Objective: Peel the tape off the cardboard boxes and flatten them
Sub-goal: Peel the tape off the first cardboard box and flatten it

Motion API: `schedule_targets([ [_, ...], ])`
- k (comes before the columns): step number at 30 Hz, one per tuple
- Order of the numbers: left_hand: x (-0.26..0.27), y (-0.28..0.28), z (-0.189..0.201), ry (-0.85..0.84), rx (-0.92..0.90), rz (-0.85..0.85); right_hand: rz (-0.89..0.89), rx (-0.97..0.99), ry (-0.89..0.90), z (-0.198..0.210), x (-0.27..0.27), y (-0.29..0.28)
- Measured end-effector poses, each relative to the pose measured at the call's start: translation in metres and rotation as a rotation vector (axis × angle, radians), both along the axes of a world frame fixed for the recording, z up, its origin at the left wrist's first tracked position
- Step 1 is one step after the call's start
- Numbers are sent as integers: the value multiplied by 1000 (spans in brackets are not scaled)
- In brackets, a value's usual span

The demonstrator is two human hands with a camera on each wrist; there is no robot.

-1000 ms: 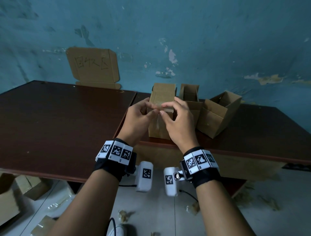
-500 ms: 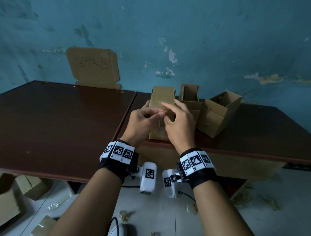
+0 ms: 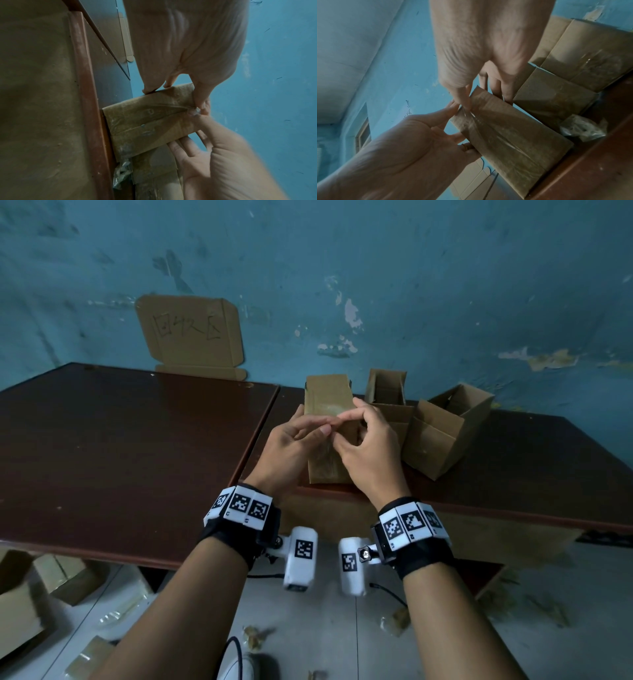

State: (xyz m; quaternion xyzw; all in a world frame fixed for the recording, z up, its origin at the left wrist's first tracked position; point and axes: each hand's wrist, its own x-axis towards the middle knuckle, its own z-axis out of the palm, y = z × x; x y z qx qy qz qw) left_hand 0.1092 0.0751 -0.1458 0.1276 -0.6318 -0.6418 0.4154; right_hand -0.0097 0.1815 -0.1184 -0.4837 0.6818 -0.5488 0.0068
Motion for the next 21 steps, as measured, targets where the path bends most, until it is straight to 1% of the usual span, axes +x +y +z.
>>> schedule_targets([
  [2,-1,1,2,0,39,-12,13,13,-16,1,1,1],
  [5,1,7,10,16,92,-44,-44,-15,11,1,2,0],
  [7,2,11,13,20,66,-44,-84,-8,35,1,2,0],
  [12,1,3,4,-7,47,4,-95,30,71,4,3,2],
  [17,5,6,6,22,43,-6,-60,30,49,6,5,2],
  [21,4,8,5,10,-4,-4,-57,7,29,3,2,0],
])
